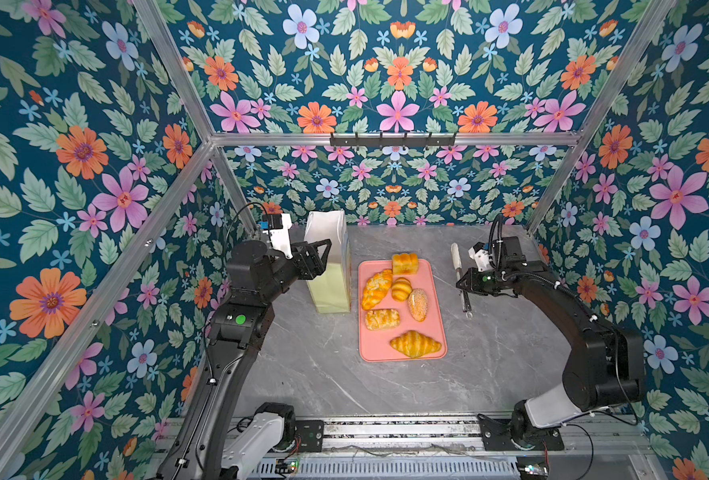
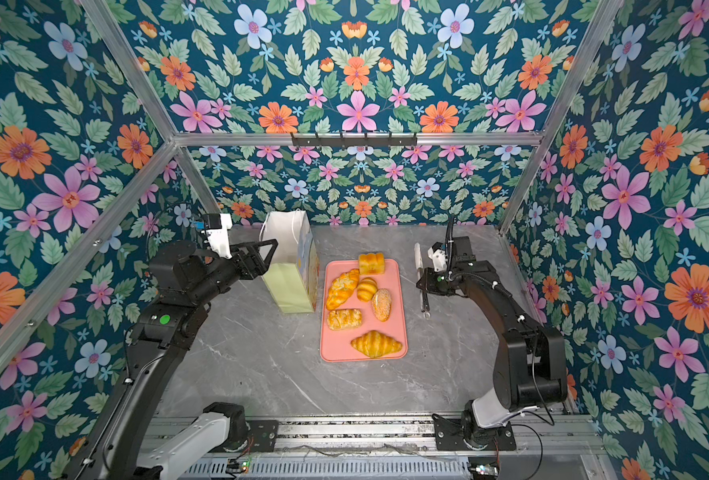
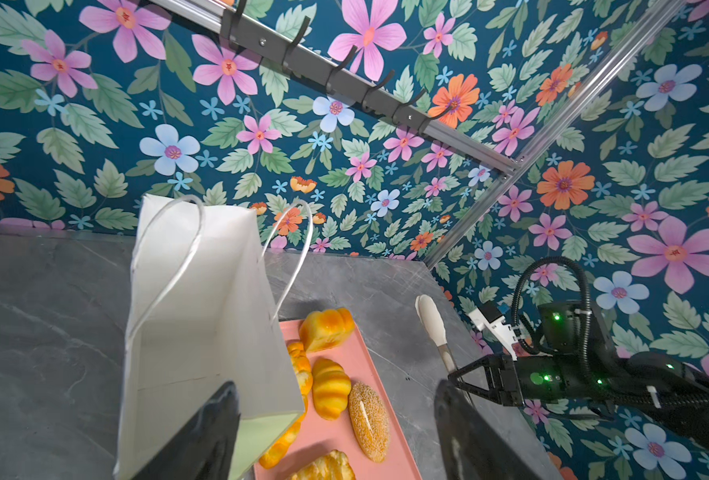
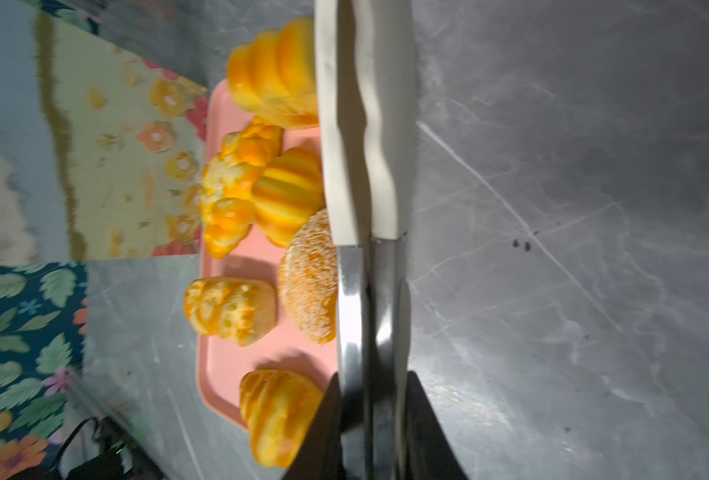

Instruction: Place the fake bread into the paper bag

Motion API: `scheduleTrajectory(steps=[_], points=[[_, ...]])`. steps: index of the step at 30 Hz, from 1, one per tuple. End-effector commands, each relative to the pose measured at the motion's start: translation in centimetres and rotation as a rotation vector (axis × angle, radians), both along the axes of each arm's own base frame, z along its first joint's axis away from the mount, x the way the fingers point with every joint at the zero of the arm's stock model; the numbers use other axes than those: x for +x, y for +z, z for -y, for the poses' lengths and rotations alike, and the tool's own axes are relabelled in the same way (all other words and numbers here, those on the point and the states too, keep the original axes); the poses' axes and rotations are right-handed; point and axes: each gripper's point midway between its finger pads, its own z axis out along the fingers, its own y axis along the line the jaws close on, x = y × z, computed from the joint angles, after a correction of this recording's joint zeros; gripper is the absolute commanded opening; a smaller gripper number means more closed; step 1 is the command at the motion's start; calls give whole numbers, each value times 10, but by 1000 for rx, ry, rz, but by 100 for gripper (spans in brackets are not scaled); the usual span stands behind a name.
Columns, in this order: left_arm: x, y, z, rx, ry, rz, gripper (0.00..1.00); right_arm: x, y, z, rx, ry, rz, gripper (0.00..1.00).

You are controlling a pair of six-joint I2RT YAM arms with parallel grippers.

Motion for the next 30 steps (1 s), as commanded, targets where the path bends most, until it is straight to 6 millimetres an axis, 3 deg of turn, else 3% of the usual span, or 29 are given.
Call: scheduleTrajectory(steps=[1,7,14,18,21,25,30], points=[[1,15,10,16,-33,70,74,-20,31,-31,141,102,6,20],[4,21,39,67,-129,114,74,-59,61,-80,213,297,19,21],[-7,15,100,217,-294,194,71,-98,79,-109,312,432,-8,24],[-19,-10,143,429,-394,251,70,-113,79,-113,307,463,-29,25],[-20,-52,169,649,-478,262,70,-124,77,-115,293,487,-54,26],[-26,-84,190,780,-585,299,67,-134,71,-114,277,501,-77,26],[-59,-113,212,939,-774,449,68,-142,62,-109,257,488,-125,26]])
